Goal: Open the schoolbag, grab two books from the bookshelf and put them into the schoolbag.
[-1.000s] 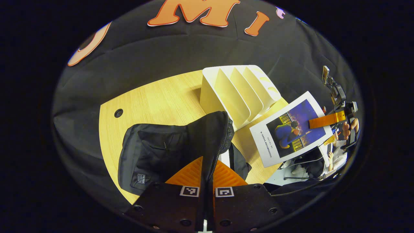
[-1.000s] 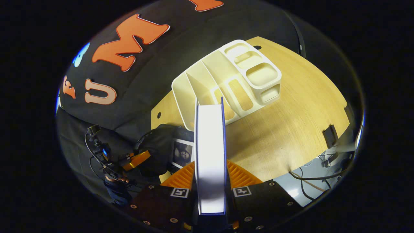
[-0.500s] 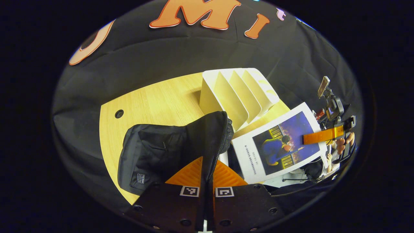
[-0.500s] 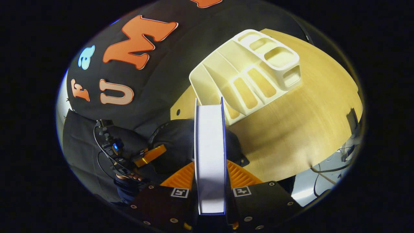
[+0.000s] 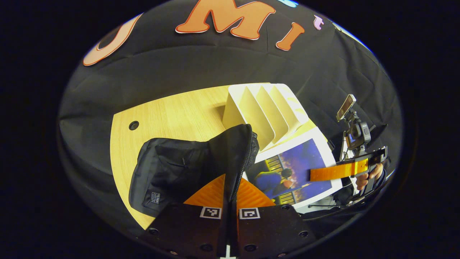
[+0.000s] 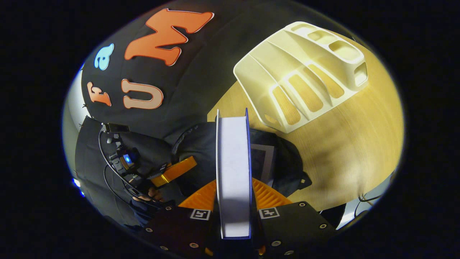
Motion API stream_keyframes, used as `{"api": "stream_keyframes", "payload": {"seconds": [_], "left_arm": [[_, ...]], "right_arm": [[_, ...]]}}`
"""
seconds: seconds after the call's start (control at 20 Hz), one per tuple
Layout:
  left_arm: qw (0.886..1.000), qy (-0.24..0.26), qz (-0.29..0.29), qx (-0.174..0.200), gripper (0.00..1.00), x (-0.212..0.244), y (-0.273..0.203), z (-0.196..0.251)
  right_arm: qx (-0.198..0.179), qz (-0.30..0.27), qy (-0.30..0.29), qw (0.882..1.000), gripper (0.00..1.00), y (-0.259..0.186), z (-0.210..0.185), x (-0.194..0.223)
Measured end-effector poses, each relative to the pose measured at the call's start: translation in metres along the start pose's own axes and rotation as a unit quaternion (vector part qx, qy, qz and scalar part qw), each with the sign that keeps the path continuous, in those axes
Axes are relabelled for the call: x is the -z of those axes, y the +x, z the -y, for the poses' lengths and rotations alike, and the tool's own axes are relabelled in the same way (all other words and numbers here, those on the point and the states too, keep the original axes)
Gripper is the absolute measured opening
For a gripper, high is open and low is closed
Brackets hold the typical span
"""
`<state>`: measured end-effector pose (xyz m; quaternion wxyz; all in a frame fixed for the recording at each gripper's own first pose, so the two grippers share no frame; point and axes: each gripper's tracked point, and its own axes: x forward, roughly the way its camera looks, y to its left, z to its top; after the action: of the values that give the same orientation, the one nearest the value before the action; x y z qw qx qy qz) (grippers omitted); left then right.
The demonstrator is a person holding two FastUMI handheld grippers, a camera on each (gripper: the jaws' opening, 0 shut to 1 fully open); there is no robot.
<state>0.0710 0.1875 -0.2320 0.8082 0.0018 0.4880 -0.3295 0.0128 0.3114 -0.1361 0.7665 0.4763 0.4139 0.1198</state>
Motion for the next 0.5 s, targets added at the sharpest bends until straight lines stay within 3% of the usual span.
{"api": "stream_keyframes", "payload": {"seconds": [0.3, 0.5], "left_arm": [[1.000, -0.016, 0.009, 0.012, 0.04, -0.001, -0.001, 0.001], [1.000, -0.023, 0.009, 0.019, 0.04, -0.001, 0.001, 0.001]], "right_arm": [[-0.005, 0.017, 0.012, 1.000, 0.34, 0.044, 0.000, 0.004], [-0.011, 0.053, 0.061, 0.997, 0.34, 0.072, 0.003, 0.000]]}}
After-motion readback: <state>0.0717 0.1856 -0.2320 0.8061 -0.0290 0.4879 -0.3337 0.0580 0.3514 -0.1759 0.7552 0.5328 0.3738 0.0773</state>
